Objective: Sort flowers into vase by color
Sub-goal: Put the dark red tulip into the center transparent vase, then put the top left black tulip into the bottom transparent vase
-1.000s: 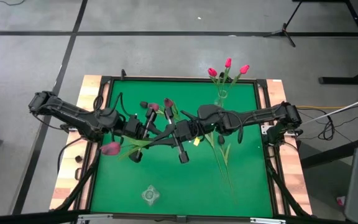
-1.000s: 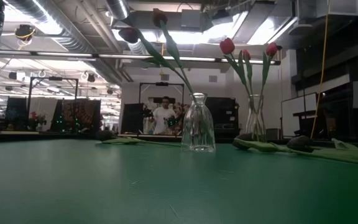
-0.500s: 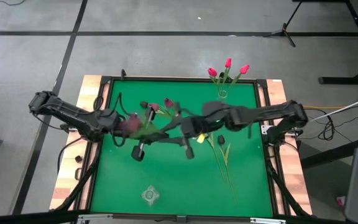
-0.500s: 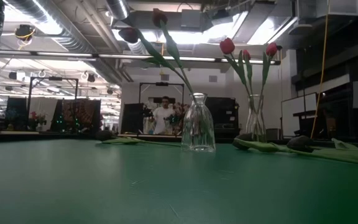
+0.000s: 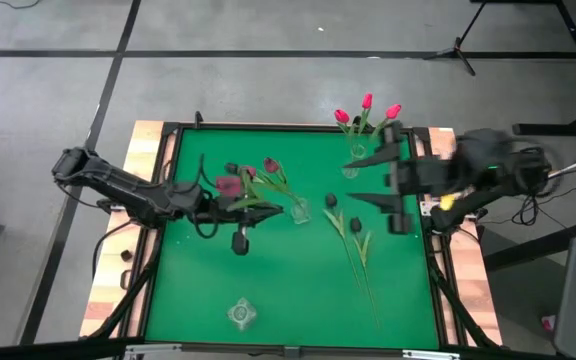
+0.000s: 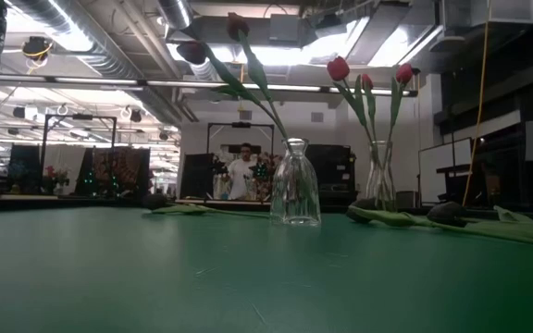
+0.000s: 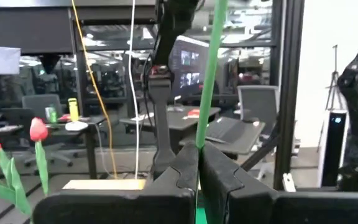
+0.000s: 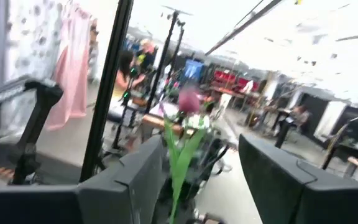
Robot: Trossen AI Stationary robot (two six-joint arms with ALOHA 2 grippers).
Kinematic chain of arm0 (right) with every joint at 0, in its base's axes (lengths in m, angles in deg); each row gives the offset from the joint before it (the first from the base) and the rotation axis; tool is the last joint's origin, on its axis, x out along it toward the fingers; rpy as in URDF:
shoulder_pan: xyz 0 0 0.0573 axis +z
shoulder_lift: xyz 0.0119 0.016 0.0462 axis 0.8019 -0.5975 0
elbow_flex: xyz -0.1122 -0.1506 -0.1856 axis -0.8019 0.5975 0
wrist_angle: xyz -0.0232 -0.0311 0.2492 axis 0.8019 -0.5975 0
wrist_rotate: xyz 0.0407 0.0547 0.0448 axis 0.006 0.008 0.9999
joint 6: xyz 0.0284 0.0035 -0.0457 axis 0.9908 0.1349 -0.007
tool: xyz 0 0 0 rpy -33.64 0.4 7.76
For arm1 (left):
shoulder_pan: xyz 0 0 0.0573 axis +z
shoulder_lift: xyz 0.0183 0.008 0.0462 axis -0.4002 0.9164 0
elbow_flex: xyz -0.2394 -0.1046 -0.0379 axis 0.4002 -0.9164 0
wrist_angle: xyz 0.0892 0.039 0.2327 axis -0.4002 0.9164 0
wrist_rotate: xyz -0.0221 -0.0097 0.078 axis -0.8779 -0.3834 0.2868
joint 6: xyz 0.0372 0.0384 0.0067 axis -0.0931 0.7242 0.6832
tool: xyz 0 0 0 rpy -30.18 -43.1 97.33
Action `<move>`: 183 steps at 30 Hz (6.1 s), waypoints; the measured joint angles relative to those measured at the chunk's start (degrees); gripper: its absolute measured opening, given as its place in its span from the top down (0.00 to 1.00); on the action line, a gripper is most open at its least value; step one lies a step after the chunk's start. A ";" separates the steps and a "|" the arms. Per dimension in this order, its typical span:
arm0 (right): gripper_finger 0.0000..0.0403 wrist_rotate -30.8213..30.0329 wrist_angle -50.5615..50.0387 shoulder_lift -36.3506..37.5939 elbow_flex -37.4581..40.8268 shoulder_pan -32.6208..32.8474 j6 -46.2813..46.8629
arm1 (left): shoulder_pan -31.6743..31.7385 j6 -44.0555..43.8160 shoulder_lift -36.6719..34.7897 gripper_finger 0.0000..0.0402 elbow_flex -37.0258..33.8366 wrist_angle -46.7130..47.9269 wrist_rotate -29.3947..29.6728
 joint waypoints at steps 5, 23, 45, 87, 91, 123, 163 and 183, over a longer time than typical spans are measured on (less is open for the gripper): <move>0.47 -4.67 -3.02 3.27 -0.04 3.73 -0.13 | 1.33 -0.81 5.24 1.00 0.00 -2.75 0.76; 0.47 -16.11 -8.72 3.82 0.00 15.07 -0.09 | 6.25 -6.45 15.53 1.00 -11.05 -26.11 15.49; 0.47 -17.30 -10.14 3.80 0.00 15.28 0.13 | 4.18 -11.20 25.65 1.00 -9.38 -29.54 24.29; 0.47 -17.87 -12.00 3.45 0.00 15.24 0.83 | 6.46 -16.07 25.65 0.83 -4.83 -8.85 20.25; 0.47 -17.87 -12.21 3.45 0.00 15.24 0.83 | 6.52 -19.31 23.13 0.76 -4.83 -0.97 19.60; 0.47 -18.08 -19.10 3.42 0.00 15.24 0.81 | 24.29 -0.67 2.57 0.67 -9.51 50.41 -2.63; 0.47 -20.05 -23.73 3.42 0.00 15.24 2.14 | 53.85 11.42 4.22 0.76 -9.77 53.99 -27.92; 0.47 -20.03 -28.15 3.42 0.00 15.24 1.64 | 52.36 25.39 21.23 0.76 3.17 64.47 -23.61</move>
